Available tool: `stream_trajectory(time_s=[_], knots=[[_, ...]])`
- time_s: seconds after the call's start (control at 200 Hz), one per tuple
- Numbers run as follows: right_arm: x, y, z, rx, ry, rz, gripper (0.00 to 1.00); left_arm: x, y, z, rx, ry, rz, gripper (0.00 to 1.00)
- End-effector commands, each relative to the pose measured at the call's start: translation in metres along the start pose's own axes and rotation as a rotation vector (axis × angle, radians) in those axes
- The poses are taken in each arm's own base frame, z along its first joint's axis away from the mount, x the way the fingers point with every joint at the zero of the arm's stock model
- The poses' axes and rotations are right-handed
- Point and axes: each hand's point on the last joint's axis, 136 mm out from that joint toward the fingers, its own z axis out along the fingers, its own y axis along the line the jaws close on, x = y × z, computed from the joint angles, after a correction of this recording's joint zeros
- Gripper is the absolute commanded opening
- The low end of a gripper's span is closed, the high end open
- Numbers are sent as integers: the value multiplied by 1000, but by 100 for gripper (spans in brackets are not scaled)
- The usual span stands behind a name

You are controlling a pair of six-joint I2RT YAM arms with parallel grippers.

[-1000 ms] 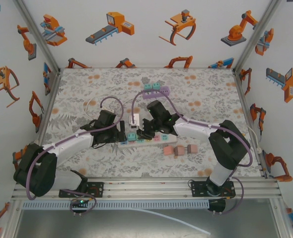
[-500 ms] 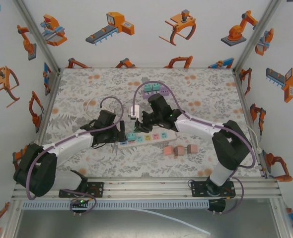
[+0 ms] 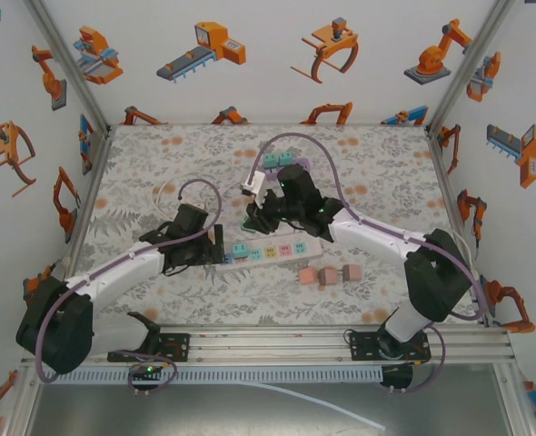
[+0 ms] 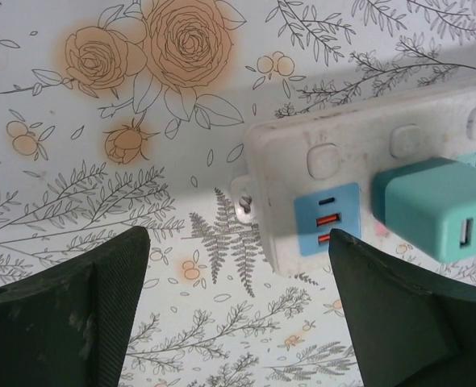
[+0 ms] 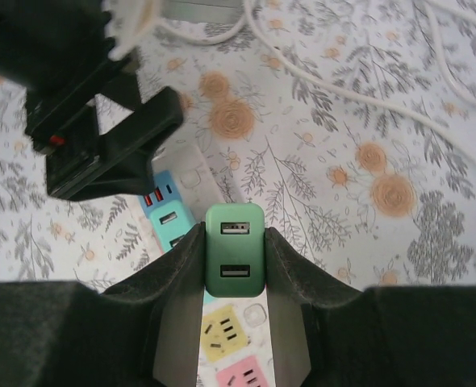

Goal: Pull the plug off the socket

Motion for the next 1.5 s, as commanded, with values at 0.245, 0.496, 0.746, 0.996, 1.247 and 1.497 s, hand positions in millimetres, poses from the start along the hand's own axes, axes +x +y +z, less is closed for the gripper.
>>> stream_trajectory(time_s=[0.245, 0.496, 0.746, 0.996, 1.247, 1.497], knots=[[-39, -54, -48, 279, -106, 652, 15, -38, -43, -70, 254, -192, 103, 85], [-24, -56, -70, 299, -189, 958, 14, -43, -81, -126, 507, -348, 268, 85], [17, -32, -71, 296, -179, 1109, 14, -42, -91, -173, 569, -514, 461, 91], [56, 9, -67, 457, -133, 1066, 15, -31, -99, -200, 618, -564, 633, 97], [87, 21, -65, 638, -140, 1021, 15, -24, -91, -204, 557, -583, 787, 97], [117, 26, -58, 752, -118, 1002, 17, -18, -87, -198, 537, -584, 828, 97]])
